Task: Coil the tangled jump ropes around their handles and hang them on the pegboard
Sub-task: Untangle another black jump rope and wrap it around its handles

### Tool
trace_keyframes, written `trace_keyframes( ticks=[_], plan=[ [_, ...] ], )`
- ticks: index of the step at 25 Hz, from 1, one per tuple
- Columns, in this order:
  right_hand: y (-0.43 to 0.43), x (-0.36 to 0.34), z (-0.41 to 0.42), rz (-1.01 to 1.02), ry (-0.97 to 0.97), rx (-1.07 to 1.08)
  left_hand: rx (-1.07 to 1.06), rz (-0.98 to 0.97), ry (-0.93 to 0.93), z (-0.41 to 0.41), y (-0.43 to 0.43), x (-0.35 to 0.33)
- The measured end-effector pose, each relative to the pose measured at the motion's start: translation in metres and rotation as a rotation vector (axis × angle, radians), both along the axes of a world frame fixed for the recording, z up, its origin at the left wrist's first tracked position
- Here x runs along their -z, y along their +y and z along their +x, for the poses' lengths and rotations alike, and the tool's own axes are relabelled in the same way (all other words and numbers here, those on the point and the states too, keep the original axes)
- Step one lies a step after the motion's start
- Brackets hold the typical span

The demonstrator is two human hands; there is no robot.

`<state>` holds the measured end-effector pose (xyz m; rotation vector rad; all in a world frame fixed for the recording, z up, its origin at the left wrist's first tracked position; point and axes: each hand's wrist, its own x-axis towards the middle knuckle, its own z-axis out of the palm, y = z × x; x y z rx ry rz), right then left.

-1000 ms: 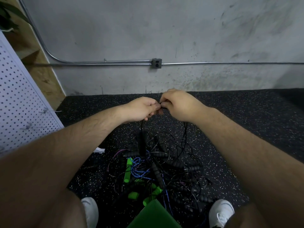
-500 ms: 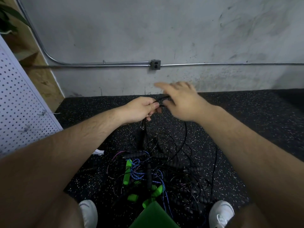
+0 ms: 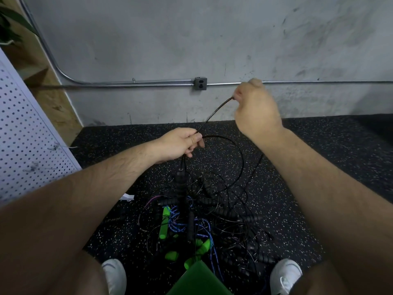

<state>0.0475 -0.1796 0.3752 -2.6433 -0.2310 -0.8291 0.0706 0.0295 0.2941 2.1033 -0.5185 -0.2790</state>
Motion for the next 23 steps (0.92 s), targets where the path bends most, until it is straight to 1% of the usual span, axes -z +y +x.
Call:
trace_keyframes(
  ticks=[1,3,5,6,8,9,10,12,13,14,15,16,17,20,21,23],
  plan=[
    [0.000,0.003,-0.002,-0.105,0.068,-0.019,-0.008,0.008,-0.004,-0.001,-0.001,-0.001],
    [0.008,0.016,-0.006,-0.285,0.271,-0.195,-0.011,0.001,0.000,-0.004,-0.006,-0.004],
    [0.018,0.028,-0.004,-0.323,0.408,-0.346,-0.013,0.002,0.013,-0.005,-0.009,-0.005],
    [0.023,0.030,0.001,-0.338,0.426,-0.354,-0.009,0.017,0.018,-0.006,-0.010,-0.004],
    [0.030,0.027,0.008,-0.370,0.358,-0.301,-0.011,0.050,0.015,-0.006,-0.009,-0.003],
    [0.031,0.023,0.010,-0.342,0.277,-0.267,-0.016,0.068,0.003,-0.006,-0.008,-0.002],
    [0.031,0.016,0.010,-0.264,0.174,-0.232,-0.022,0.085,-0.007,-0.006,-0.007,0.000],
    [0.023,0.001,0.007,-0.040,-0.024,-0.135,-0.027,0.111,-0.015,-0.006,-0.003,0.003],
    [0.017,-0.007,0.005,0.026,-0.100,-0.076,-0.031,0.109,-0.013,-0.005,-0.001,0.004],
    [0.011,-0.012,0.004,0.044,-0.147,-0.021,-0.038,0.094,-0.010,-0.004,0.001,0.005],
    [0.007,-0.015,0.001,0.015,-0.141,0.017,-0.045,0.075,-0.008,-0.003,0.003,0.005],
    [0.007,-0.016,-0.001,-0.043,-0.088,0.014,-0.054,0.059,-0.010,-0.003,0.003,0.004],
    [0.010,-0.014,-0.006,-0.107,0.011,-0.039,-0.059,0.050,-0.016,-0.003,0.002,0.002],
    [0.024,0.002,-0.014,-0.209,0.386,-0.281,-0.058,0.039,-0.036,-0.006,-0.004,-0.006],
    [0.028,0.008,-0.013,-0.212,0.461,-0.315,-0.055,0.037,-0.040,-0.007,-0.004,-0.007],
    [0.031,0.017,-0.008,-0.200,0.473,-0.316,-0.034,0.052,-0.046,-0.007,-0.004,-0.009]
  ],
)
